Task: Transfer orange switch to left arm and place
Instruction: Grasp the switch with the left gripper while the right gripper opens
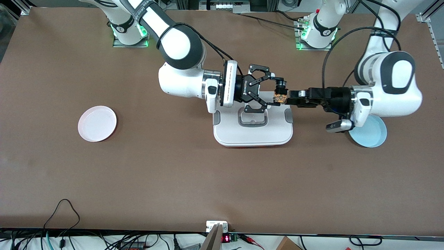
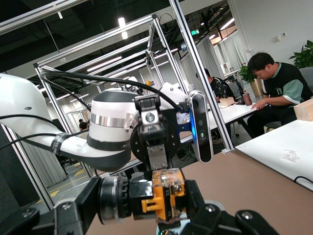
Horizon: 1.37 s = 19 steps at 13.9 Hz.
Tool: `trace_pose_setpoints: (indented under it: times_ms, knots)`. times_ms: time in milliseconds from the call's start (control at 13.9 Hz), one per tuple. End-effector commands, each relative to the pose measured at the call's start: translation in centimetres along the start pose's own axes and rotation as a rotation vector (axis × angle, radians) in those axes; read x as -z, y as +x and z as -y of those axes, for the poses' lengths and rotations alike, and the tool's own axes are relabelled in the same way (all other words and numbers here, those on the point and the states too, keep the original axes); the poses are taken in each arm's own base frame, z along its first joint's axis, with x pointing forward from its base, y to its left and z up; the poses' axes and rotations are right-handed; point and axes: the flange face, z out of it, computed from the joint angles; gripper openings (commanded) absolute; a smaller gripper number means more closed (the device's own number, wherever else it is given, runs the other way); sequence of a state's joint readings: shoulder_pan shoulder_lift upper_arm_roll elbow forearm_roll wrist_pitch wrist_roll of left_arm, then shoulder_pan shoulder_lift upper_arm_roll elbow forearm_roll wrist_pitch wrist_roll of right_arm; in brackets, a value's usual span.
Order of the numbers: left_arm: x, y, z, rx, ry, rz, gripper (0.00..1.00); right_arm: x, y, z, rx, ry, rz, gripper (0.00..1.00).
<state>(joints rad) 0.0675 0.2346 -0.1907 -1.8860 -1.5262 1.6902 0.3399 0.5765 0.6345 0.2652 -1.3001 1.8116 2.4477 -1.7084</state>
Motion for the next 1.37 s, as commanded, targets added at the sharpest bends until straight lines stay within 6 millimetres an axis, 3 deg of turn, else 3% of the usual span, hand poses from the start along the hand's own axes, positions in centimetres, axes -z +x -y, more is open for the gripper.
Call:
trace_pose_setpoints:
  times_ms: [0, 144, 432, 792, 864, 936, 1008, 1296]
  knots:
    - [-0.7, -0.4, -0.5, -0.032, -0.031, -0.014, 0.57, -0.4, 0.4, 0.1, 0.02, -0.006, -0.022, 0.0]
    - [-0.7, -0.5, -0.6, -0.034, -0.032, -0.011, 0.38, -0.4, 0.4, 0.1, 0.02, -0.006, -0.022, 0.0]
    - [-0.2, -0.5, -0.9, -0.038, -0.035, -0.014, 0.21, -0.4, 0.3, 0.1, 0.019, -0.006, -0.021, 0.0]
    - [0.0, -0.6, -0.9, -0.039, -0.04, 0.003, 0.21, -0.4, 0.3, 0.1, 0.019, -0.006, -0.021, 0.0]
    - [0.3, -0.5, -1.0, -0.039, -0.041, -0.002, 0.21, -0.4, 0.4, 0.0, 0.018, -0.008, -0.023, 0.07]
    - [0.4, -0.5, -1.1, -0.042, -0.038, -0.001, 0.19, -0.3, 0.4, -0.1, 0.006, -0.009, -0.024, 0.25]
    - [0.6, -0.4, -1.2, -0.042, -0.037, -0.003, 0.19, -0.1, 0.5, -0.3, -0.004, -0.011, -0.028, 0.99]
    - [0.8, -0.4, -1.4, -0.035, -0.039, -0.003, 0.19, 1.8, 1.5, -2.1, -0.028, -0.034, -0.041, 1.0]
